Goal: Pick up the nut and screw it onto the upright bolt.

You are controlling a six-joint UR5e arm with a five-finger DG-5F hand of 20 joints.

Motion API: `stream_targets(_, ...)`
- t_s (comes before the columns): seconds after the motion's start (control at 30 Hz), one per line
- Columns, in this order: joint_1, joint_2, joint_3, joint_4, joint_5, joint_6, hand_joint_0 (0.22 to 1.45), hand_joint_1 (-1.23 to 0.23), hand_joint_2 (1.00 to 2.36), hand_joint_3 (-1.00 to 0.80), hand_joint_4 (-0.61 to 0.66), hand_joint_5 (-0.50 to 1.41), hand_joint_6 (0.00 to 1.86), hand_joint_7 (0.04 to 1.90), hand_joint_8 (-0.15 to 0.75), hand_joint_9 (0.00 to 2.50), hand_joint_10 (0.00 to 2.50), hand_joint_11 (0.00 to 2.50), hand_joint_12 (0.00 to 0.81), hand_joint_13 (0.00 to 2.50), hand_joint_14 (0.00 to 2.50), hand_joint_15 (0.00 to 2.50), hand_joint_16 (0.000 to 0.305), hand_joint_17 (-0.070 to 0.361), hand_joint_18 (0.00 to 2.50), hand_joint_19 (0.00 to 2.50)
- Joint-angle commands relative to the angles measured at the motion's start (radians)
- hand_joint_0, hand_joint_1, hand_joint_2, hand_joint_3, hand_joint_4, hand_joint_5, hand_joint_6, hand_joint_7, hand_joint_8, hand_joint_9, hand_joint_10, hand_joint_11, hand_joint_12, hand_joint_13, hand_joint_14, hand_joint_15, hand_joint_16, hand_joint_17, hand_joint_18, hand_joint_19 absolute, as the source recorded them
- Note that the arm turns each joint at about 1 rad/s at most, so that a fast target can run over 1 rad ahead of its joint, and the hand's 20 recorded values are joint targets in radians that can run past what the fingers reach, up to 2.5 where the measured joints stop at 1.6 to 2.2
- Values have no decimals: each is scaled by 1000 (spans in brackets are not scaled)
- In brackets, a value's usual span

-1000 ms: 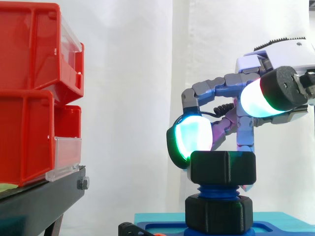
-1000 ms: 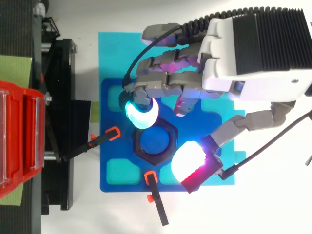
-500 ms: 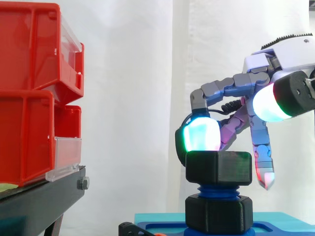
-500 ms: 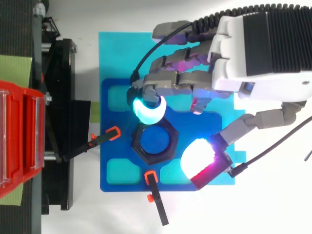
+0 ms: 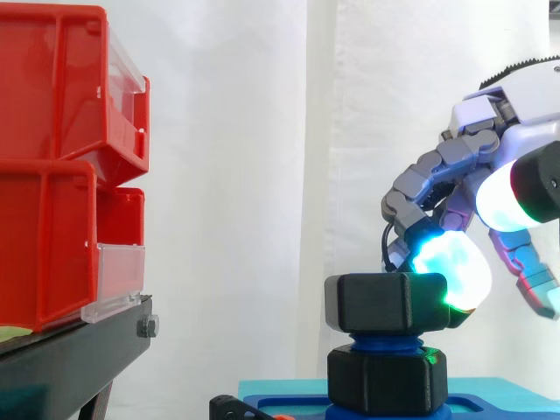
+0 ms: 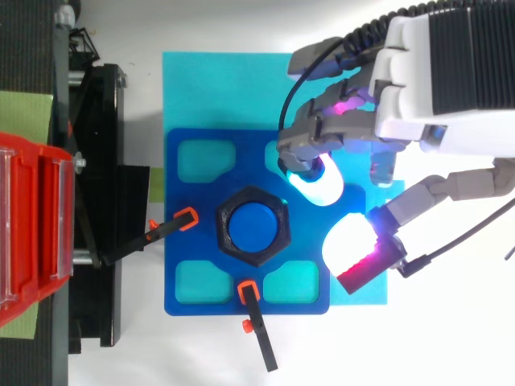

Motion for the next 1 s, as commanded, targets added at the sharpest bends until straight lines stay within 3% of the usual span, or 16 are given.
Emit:
stream_targets(0.0, 0, 9, 0, -7, 9, -5, 507, -488, 1000, -500, 8, 105, 502, 1364, 121, 1740, 5, 137, 110, 884, 0, 0, 0, -1, 494, 0)
stream_targets(0.27, 0, 30, 0, -27, 20, -9, 500, -481, 1000, -500, 21, 110, 501, 1401, 122, 1848, 7, 189, 101, 1002, 0, 0, 1, -1, 620, 0)
stream_targets(0.53, 3, 50, 9, -10, 41, 24, 485, -455, 1000, -500, 105, 59, 503, 1280, 191, 1726, 9, 260, 171, 947, 0, 0, 8, 17, 540, 0)
stream_targets(0.63, 6, 50, 34, 71, 60, 103, 484, -452, 1000, -500, 124, 42, 504, 1221, 200, 1712, 10, 272, 172, 946, 0, 0, 9, 20, 543, 0)
stream_targets(0.67, 7, 47, 34, 159, 98, 141, 483, -452, 1000, -500, 142, 32, 505, 1170, 201, 1703, 10, 275, 175, 940, 0, 0, 9, 21, 543, 0)
stream_targets(0.77, 12, 46, 32, 234, 156, 150, 481, -443, 1000, -500, 175, 3, 505, 1055, 209, 1645, 10, 283, 196, 905, 0, 0, 12, 27, 523, 0)
stream_targets(0.8, 16, 30, 31, 281, 196, 146, 481, -442, 1000, -500, 178, -3, 505, 1040, 211, 1638, 10, 274, 199, 901, 0, 0, 12, 28, 519, 0)
stream_targets(0.93, 27, 23, 25, 346, 233, 136, 473, -431, 1000, -500, 216, -37, 504, 944, 228, 1509, 11, 255, 240, 824, 0, 0, 19, 42, 471, 0)
stream_targets(0.97, 35, 3, 19, 378, 238, 133, 473, -431, 1000, -500, 219, -43, 504, 931, 230, 1483, 9, 245, 247, 810, 0, 0, 20, 46, 458, 0)
